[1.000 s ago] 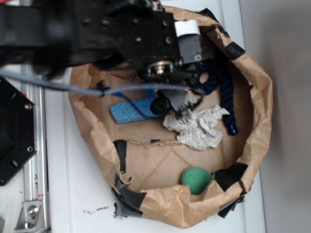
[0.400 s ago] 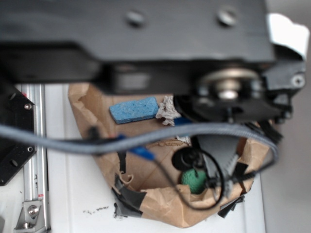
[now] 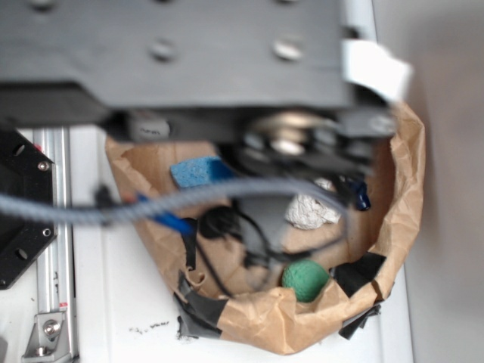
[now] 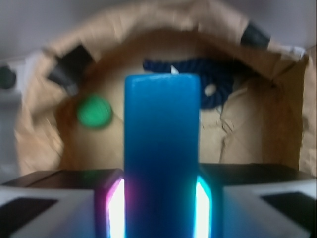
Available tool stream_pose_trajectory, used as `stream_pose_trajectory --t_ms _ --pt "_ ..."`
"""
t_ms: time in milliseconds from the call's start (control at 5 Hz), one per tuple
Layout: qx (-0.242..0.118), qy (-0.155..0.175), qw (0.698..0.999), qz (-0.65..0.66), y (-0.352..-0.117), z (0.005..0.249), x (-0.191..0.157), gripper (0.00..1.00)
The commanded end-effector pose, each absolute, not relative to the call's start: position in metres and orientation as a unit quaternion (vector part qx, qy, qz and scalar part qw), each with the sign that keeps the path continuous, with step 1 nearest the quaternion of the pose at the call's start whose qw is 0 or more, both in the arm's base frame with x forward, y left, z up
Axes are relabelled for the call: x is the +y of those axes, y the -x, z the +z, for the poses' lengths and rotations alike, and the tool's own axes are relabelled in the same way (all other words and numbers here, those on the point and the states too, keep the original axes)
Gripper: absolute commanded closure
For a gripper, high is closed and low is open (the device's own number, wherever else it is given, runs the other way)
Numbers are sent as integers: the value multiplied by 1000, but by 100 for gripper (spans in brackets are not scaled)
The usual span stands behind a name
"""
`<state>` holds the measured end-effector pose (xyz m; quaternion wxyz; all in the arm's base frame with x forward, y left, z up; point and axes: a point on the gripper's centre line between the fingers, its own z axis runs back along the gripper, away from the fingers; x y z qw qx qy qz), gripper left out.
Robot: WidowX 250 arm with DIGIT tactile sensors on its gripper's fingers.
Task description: Grab the blue block.
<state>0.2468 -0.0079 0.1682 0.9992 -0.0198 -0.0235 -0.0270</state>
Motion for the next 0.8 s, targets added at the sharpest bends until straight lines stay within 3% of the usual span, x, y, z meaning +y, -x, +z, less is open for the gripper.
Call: stream_pose_trajectory --t_ms 0,200,600 --pt "-57 0 998 -34 -240 183 13 100" --pt "-61 6 998 -36 -248 182 15 100" --pt "-57 -13 998 -31 -252 175 7 100"
